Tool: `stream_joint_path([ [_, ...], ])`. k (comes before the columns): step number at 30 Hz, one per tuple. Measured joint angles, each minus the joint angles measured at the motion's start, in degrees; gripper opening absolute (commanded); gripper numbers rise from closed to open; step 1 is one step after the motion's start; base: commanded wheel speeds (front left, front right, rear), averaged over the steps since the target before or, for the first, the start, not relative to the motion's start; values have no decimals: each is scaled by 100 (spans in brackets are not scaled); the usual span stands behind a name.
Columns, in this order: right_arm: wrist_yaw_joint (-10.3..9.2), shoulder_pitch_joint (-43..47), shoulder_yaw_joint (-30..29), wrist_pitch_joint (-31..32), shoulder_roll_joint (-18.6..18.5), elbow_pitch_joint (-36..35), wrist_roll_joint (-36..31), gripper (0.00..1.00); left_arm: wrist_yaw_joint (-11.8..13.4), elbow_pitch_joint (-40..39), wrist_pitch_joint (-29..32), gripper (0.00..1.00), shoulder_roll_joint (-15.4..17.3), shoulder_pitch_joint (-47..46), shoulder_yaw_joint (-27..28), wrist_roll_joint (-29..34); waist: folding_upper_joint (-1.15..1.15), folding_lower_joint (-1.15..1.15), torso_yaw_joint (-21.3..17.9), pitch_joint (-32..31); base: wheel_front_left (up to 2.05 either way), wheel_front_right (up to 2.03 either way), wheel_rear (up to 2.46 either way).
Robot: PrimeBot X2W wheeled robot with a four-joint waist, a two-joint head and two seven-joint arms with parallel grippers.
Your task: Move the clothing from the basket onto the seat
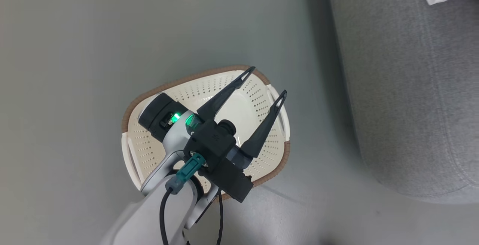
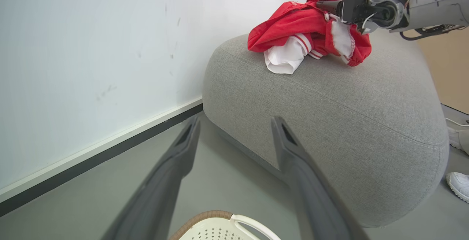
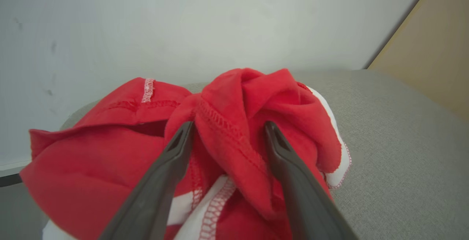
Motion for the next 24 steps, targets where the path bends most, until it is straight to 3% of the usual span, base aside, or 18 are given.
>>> stream_joint_path([
  [12,5,276,85,-68,356,187,-42,100,-8,292,-154,100,59,208,41,-210,0,0,-337,-544,0,0,0],
  [24,163,489,293,-86,493,130,-258,100,4,737,-410,100,-56,468,192,-447,-2,-1,-496,-1349,0,0,0],
])
